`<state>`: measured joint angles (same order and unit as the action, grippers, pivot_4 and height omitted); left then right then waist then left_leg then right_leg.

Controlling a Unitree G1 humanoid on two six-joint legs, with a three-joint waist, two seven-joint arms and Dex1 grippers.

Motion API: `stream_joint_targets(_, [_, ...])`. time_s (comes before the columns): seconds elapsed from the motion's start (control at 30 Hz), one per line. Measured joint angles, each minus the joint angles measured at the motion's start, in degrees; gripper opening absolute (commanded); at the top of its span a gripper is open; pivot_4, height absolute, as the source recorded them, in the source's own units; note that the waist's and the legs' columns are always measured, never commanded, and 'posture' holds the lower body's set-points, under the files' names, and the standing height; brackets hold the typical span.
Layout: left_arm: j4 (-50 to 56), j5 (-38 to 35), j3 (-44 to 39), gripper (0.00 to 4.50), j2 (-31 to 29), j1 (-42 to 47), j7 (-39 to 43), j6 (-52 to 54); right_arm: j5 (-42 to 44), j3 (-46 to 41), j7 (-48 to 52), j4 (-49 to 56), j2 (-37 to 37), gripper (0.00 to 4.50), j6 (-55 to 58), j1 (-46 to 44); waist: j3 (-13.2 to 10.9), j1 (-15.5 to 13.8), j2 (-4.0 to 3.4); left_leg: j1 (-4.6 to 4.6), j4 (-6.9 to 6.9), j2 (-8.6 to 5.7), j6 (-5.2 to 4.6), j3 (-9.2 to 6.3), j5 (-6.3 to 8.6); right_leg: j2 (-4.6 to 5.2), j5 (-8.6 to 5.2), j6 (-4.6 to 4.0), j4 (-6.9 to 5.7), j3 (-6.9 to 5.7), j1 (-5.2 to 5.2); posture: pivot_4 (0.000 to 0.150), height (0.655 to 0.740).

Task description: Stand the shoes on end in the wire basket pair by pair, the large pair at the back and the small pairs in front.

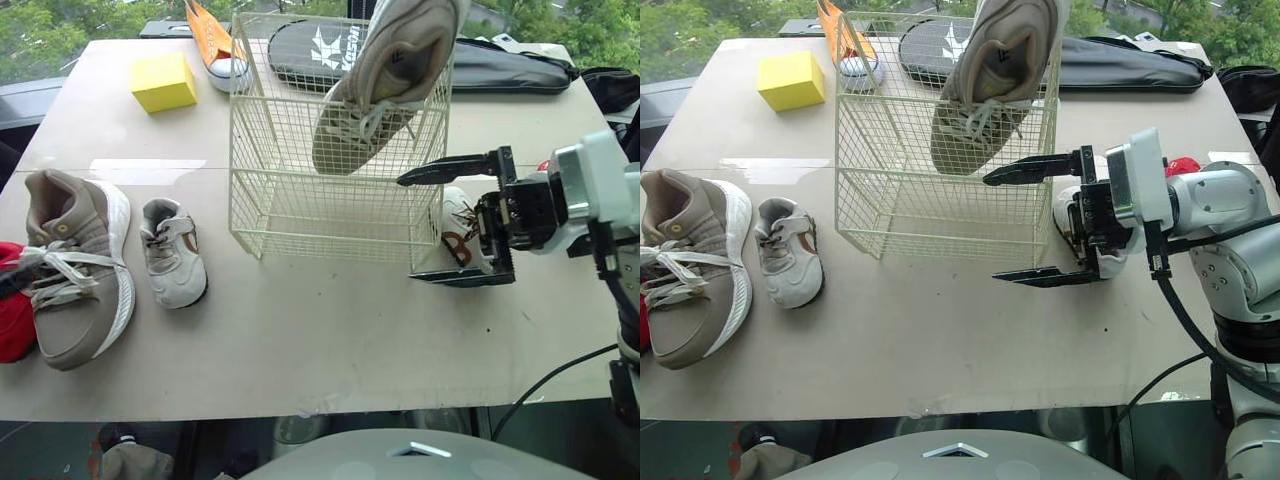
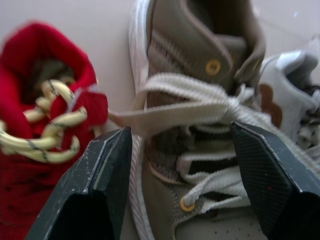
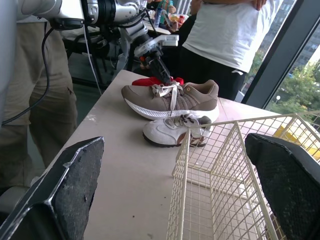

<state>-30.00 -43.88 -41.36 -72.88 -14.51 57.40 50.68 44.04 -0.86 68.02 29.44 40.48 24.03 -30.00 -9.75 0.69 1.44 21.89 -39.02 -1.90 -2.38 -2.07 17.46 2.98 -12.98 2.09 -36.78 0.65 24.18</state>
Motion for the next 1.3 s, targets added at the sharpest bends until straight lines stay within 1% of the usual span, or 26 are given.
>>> stream_joint_targets(0.03, [-0.5, 0.8, 1.4, 2.93, 0.0, 0.6, 0.5, -0.5, 0.2, 0.0, -0.2, 0.3, 0.0, 4.50, 0.3, 0.0, 0.0, 0.1, 0.04, 0.07, 0.02, 0.01, 0.01, 0.01, 0.00, 0.00, 0.00, -0.01, -0.01, 0.03, 0.12, 0.150, 0.7400])
stream_joint_targets(0.07, [-1.4, 2.1, 3.4, 2.72, 0.0, 1.8, 1.2, -1.0, 0.5, -0.1, -0.7, 0.8, 0.2, 4.50, 0.7, 0.1, 0.1, 0.1, 0.09, 0.10, 0.03, 0.02, 0.01, 0.01, 0.00, 0.00, 0.01, -0.01, -0.03, 0.02, 0.14, 0.150, 0.7400])
stream_joint_targets(0.1, [-2.3, 4.0, 5.6, 2.26, 0.0, 3.7, 1.6, -2.0, 0.9, -0.2, -1.1, 1.4, 0.6, 4.50, 0.9, 0.3, 0.0, 0.0, 0.06, 0.09, 0.05, 0.00, 0.01, 0.02, 0.00, 0.04, 0.00, -0.01, -0.03, 0.03, 0.14, 0.150, 0.7400])
stream_joint_targets(0.17, [-3.1, 6.6, 8.3, 1.41, -0.1, 6.6, 2.1, -2.9, 1.5, -0.4, -1.7, 2.1, 1.3, 4.50, 1.7, 0.5, 0.1, -0.2, -0.33, 0.07, 0.06, -0.06, -0.01, 0.06, 0.01, 0.17, 0.01, 0.00, -0.03, 0.06, 0.13, 0.150, 0.7400])
stream_joint_targets(0.2, [-3.3, 7.2, 8.8, 1.10, -0.1, 7.3, 2.3, -3.1, 1.7, -0.4, -2.0, 2.3, 1.4, 4.50, 2.0, 0.7, 0.2, -0.3, -0.42, 0.06, 0.06, -0.07, -0.02, 0.07, 0.01, 0.19, 0.01, 0.00, -0.03, 0.07, 0.13, 0.150, 0.7400])
stream_joint_targets(0.23, [-3.4, 7.9, 9.3, 0.66, 0.0, 8.0, 2.5, -3.3, 1.9, -0.4, -2.2, 2.5, 1.7, 4.50, 2.1, 1.0, 0.2, -0.4, -0.48, 0.06, 0.06, -0.08, -0.03, 0.07, 0.01, 0.21, 0.01, 0.00, -0.03, 0.07, 0.13, 0.150, 0.7400])
stream_joint_targets(0.27, [-3.6, 8.4, 9.5, 0.45, 0.1, 8.6, 2.7, -3.3, 2.0, -0.4, -2.3, 2.7, 1.9, 4.50, 2.2, 1.2, 0.2, -0.4, -0.54, 0.06, 0.06, -0.08, -0.06, 0.08, 0.03, 0.21, 0.01, 0.00, -0.03, 0.09, 0.13, 0.150, 0.7400])
stream_joint_targets(0.3, [-3.7, 8.9, 9.5, 0.35, 0.5, 9.0, 3.1, -3.5, 2.0, -0.4, -2.5, 3.0, 2.0, 4.50, 2.2, 1.4, 0.2, -0.5, -0.60, 0.06, 0.06, -0.08, -0.10, 0.08, 0.05, 0.22, 0.01, 0.00, -0.03, 0.09, 0.13, 0.150, 0.7400])
stream_joint_targets(0.4, [-3.2, 8.0, 6.1, 0.35, 3.3, 8.9, 3.8, -2.6, 1.1, -0.4, -2.8, 3.0, 2.0, 4.50, 1.9, 2.7, 0.3, -0.7, -0.72, 0.08, 0.06, -0.09, -0.23, 0.08, 0.12, 0.24, 0.01, 0.00, -0.02, 0.08, 0.13, 0.150, 0.7400])
stream_joint_targets(0.43, [-1.5, 6.3, 2.7, 0.34, 5.3, 7.7, 3.9, -0.2, 0.3, -0.3, -2.8, 2.8, 2.1, 4.50, 1.6, 3.8, 0.4, -0.8, -0.63, 0.15, 0.06, -0.08, -0.22, 0.08, 0.12, 0.24, 0.01, 0.00, -0.02, 0.07, 0.15, 0.150, 0.7400])
stream_joint_targets(0.5, [3.5, 2.9, -4.0, 0.33, 8.9, 5.1, 3.9, 4.4, -0.4, -0.4, -3.1, 2.2, 2.1, 4.50, 1.2, 5.1, 0.4, -0.7, -0.26, 0.33, 0.02, -0.06, -0.11, 0.08, 0.06, 0.22, 0.01, 0.01, -0.04, 0.08, 0.32, 0.150, 0.7400])
stream_joint_targets(0.53, [8.0, 1.0, -9.0, 0.32, 11.1, 4.0, 3.0, 6.9, -0.5, -0.7, -3.6, 2.1, 2.1, 4.50, 1.0, 5.8, 0.4, -0.6, 0.05, 0.55, -0.07, -0.01, -0.09, 0.03, 0.05, 0.16, 0.02, 0.01, -0.06, 0.03, 0.51, 0.150, 0.7400])
stream_joint_targets(0.6, [15.1, -2.1, -16.0, 0.32, 13.4, 4.5, -0.3, 10.7, -0.5, -1.7, -4.4, 1.9, 2.1, 4.50, 0.8, 6.5, 0.3, -0.7, 0.43, 0.77, -0.21, 0.03, -0.07, -0.11, 0.04, 0.14, 0.02, 0.00, -0.09, -0.13, 0.63, 0.150, 0.7400])
stream_joint_targets(0.63, [18.5, -4.0, -19.0, 0.32, 14.1, 6.3, -2.7, 12.5, -0.4, -2.4, -5.0, 1.8, 2.0, 4.50, 0.8, 6.6, 0.3, -0.9, 0.50, 0.78, -0.26, 0.02, -0.06, -0.14, 0.03, 0.14, 0.03, 0.01, -0.08, -0.16, 0.62, 0.150, 0.7400])
stream_joint_targets(0.67, [23.4, -6.7, -22.1, 0.32, 15.0, 10.0, -6.5, 14.0, -0.2, -3.3, -5.9, 1.7, 1.8, 4.50, 0.8, 6.7, 0.3, -1.3, 0.54, 0.78, -0.30, 0.02, -0.06, -0.15, 0.04, 0.15, 0.04, 0.01, -0.08, -0.17, 0.59, 0.150, 0.7400])
stream_joint_targets(0.7, [27.4, -9.2, -23.6, 0.32, 15.9, 14.5, -10.0, 14.3, 0.1, -4.2, -6.9, 1.6, 1.2, 4.50, 0.7, 6.8, 0.3, -1.6, 0.60, 0.78, -0.34, 0.00, -0.05, -0.17, 0.04, 0.16, 0.06, -0.01, -0.07, -0.18, 0.57, 0.150, 0.7400])
stream_joint_targets(0.77, [35.2, -14.1, -23.9, 0.32, 17.6, 23.7, -16.6, 13.0, 0.4, -5.1, -8.7, 1.1, 0.2, 4.50, 0.6, 6.5, 0.4, -2.0, 0.69, 0.77, -0.41, -0.06, -0.05, -0.20, 0.04, 0.21, 0.12, 0.00, -0.06, -0.21, 0.54, 0.150, 0.7400])
stream_joint_targets(0.83, [41.4, -17.4, -20.2, 0.32, 20.6, 33.2, -23.8, 10.5, 0.4, -6.0, -9.7, 0.9, -0.3, 4.50, 0.2, 6.7, 0.5, -2.2, 0.82, 0.71, -0.42, -0.15, -0.05, -0.19, 0.04, 0.26, 0.17, 0.07, -0.03, -0.18, 0.40, 0.150, 0.7400])
stream_joint_targets(0.87, [44.0, -18.2, -16.2, 0.32, 23.4, 38.6, -28.0, 8.6, 0.2, -6.7, -10.1, 0.7, -0.4, 4.50, -0.2, 7.1, 0.5, -2.4, 0.74, 0.70, -0.44, -0.20, -0.05, -0.19, 0.03, 0.27, 0.19, 0.10, -0.03, -0.17, 0.40, 0.150, 0.7400])
stream_joint_targets(0.93, [47.0, -17.4, -8.5, 0.32, 27.4, 45.9, -34.0, 5.0, -0.2, -7.3, -10.9, 0.5, -0.4, 4.50, -0.6, 7.8, 0.5, -2.3, 0.75, 0.70, -0.44, -0.22, -0.02, -0.20, 0.00, 0.20, 0.19, 0.11, -0.08, -0.15, 0.44, 0.150, 0.7400])
stream_joint_targets(0.97, [47.7, -15.8, -4.2, 0.32, 29.8, 49.3, -36.4, 2.6, -0.4, -7.8, -11.3, 0.5, -0.3, 4.50, -0.7, 8.3, 0.5, -2.2, 0.74, 0.71, -0.43, -0.22, -0.01, -0.20, -0.01, 0.17, 0.19, 0.11, -0.08, -0.14, 0.47, 0.150, 0.7400])
stream_joint_targets(1.03, [47.6, -9.7, 4.2, 0.32, 35.0, 55.3, -39.4, -4.0, -0.6, -9.4, -12.5, 0.7, -0.1, 4.50, -0.8, 9.3, 0.5, -1.8, 0.74, 0.76, -0.43, -0.23, 0.06, -0.17, -0.06, 0.11, 0.19, 0.11, -0.09, -0.11, 0.54, 0.150, 0.7400])
stream_joint_targets(1.13, [43.4, 2.6, 16.6, 0.32, 42.1, 62.9, -41.2, -17.6, -0.6, -11.5, -14.7, 2.1, 0.3, 4.50, -0.7, 10.7, 0.5, -1.2, 0.74, 0.77, -0.42, -0.22, 0.06, -0.03, -0.07, 0.00, 0.19, 0.11, -0.10, 0.05, 0.64, 0.150, 0.7400])
stream_joint_targets(1.17, [42.0, 5.2, 18.8, 0.32, 43.2, 63.8, -41.1, -20.7, -0.6, -11.7, -15.2, 2.5, 0.5, 4.50, -0.6, 11.0, 0.5, -1.0, 0.73, 0.72, -0.38, -0.23, 0.06, 0.00, -0.07, -0.06, 0.19, 0.11, -0.09, 0.09, 0.66, 0.150, 0.7400])
stream_joint_targets(1.23, [36.3, 13.7, 24.5, 0.32, 46.8, 66.1, -40.7, -31.7, -0.5, -12.7, -16.9, 4.6, 0.9, 4.50, -0.4, 12.2, 0.5, -0.8, 0.69, 0.71, -0.36, -0.23, 0.06, 0.04, -0.07, -0.08, 0.19, 0.11, -0.10, 0.12, 0.71, 0.150, 0.7400])
stream_joint_targets(1.3, [29.9, 20.9, 28.4, 0.32, 48.8, 67.0, -40.3, -41.9, -0.2, -14.0, -18.6, 6.7, 1.4, 4.50, -0.2, 13.5, 0.5, -0.7, 0.69, 0.71, -0.37, -0.21, 0.06, 0.05, -0.08, -0.09, 0.19, 0.11, -0.12, 0.15, 0.72, 0.150, 0.7400])
